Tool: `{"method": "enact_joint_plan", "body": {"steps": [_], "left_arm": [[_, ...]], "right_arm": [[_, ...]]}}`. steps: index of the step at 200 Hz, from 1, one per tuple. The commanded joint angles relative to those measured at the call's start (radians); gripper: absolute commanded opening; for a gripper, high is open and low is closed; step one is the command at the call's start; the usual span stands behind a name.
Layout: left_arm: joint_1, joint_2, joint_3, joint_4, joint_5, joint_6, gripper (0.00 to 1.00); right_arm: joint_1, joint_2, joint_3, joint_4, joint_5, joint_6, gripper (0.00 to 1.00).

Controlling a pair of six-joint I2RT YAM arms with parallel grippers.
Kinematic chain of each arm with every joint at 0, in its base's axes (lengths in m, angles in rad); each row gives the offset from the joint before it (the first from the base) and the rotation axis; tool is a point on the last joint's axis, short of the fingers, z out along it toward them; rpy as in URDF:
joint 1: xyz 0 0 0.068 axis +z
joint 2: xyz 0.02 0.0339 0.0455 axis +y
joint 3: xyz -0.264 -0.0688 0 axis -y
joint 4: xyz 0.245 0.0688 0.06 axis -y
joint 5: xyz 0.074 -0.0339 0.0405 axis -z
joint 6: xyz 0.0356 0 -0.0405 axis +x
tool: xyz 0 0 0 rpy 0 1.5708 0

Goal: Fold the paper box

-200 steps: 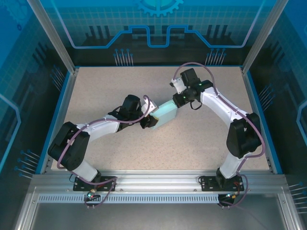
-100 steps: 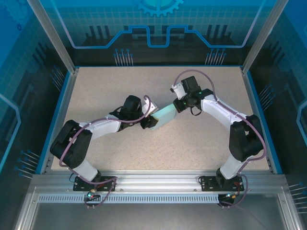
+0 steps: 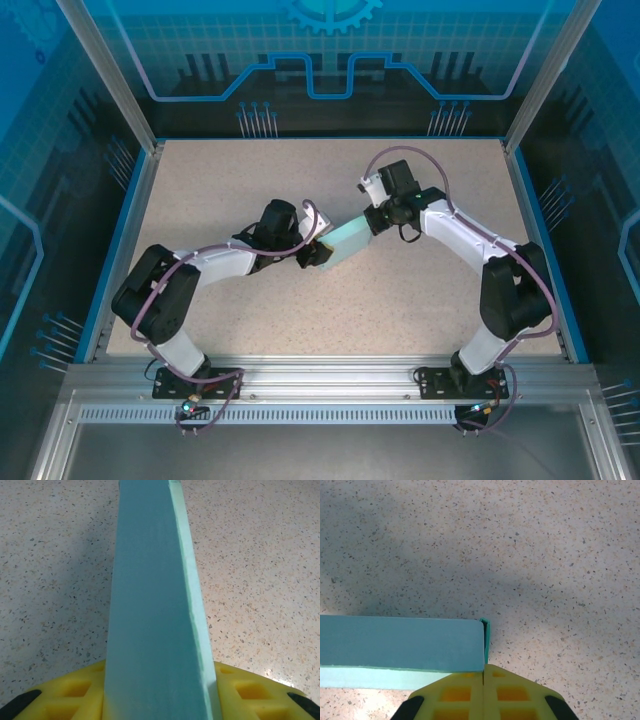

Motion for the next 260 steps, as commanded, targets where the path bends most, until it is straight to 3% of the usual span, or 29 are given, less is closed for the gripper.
{"method": "enact_joint_plan", "body": {"steps": [1,66,105,130,170,197,260], "left_arm": [[0.005,0.024,0.028,0.003,-0.020,-0.032,0.44],[0.006,-0.014,0.022,0.018,-0.029,-0.080,0.71],[0.006,-0.093,-0.014,0.031,-0.043,-0.139,0.83],[0.006,-0.161,-0.049,0.019,-0.094,-0.190,0.85],[0.005,-0.292,-0.076,-0.128,-0.187,-0.289,0.77],[0.004,-0.316,-0.059,-0.257,-0.218,-0.293,0.65],[0.004,-0.297,-0.038,-0.291,-0.199,-0.279,0.35]], "right_arm": [[0.020,-0.047,-0.020,-0.027,0.022,0.043,0.00],[0.042,-0.049,-0.029,-0.020,0.047,0.086,0.00],[0.052,-0.048,-0.033,-0.022,0.063,0.113,0.00],[0.059,-0.043,-0.034,-0.024,0.069,0.120,0.00],[0.062,-0.044,-0.031,-0.030,0.070,0.122,0.00],[0.063,-0.044,-0.029,-0.030,0.071,0.120,0.00],[0.064,-0.040,-0.029,-0.026,0.067,0.124,0.00]]}}
